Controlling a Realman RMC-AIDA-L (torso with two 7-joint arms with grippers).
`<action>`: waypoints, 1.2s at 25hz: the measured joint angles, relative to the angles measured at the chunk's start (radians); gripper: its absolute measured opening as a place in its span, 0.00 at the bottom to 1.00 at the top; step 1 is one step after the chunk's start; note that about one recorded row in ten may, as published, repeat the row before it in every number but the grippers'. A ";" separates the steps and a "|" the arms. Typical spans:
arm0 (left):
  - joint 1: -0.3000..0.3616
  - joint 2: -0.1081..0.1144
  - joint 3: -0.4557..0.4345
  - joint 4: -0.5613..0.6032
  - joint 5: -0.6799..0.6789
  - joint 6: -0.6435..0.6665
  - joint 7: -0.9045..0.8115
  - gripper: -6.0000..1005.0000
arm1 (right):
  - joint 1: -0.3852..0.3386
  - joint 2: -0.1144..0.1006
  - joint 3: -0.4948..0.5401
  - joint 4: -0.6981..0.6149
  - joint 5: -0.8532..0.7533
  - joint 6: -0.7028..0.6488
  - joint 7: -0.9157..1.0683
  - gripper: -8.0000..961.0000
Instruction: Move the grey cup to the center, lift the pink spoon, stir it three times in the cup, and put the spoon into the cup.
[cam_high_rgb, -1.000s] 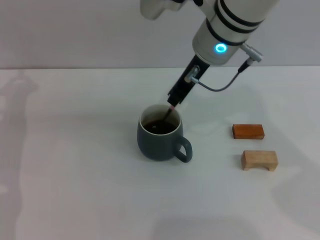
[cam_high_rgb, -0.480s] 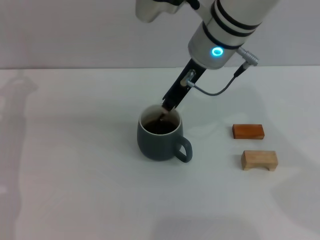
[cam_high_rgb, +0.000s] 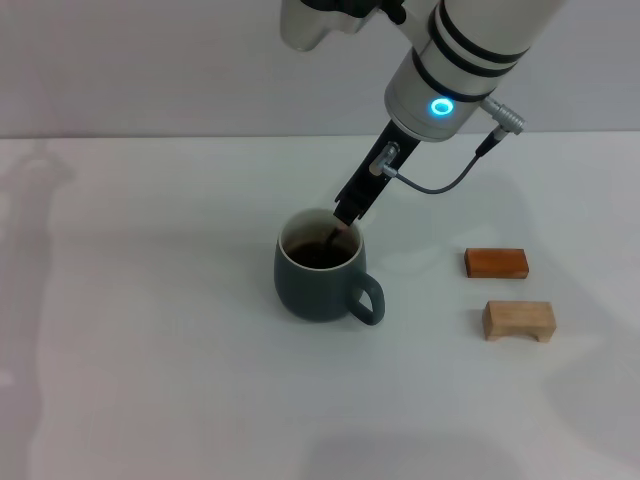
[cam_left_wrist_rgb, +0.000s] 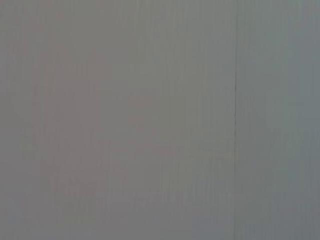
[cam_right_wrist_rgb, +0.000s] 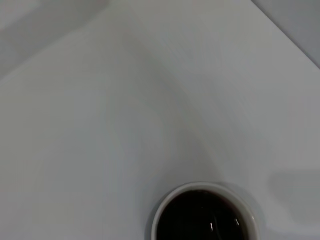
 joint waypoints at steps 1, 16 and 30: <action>0.000 0.000 0.000 0.000 0.000 0.000 0.000 0.12 | 0.000 0.000 0.000 0.000 0.000 -0.002 0.000 0.14; 0.001 0.000 0.000 0.008 0.002 0.000 0.000 0.13 | 0.005 0.002 -0.070 -0.002 -0.005 -0.023 0.027 0.14; 0.001 -0.001 -0.016 0.004 0.001 0.000 -0.002 0.13 | -0.158 0.002 -0.166 0.052 -0.042 -0.474 -0.025 0.34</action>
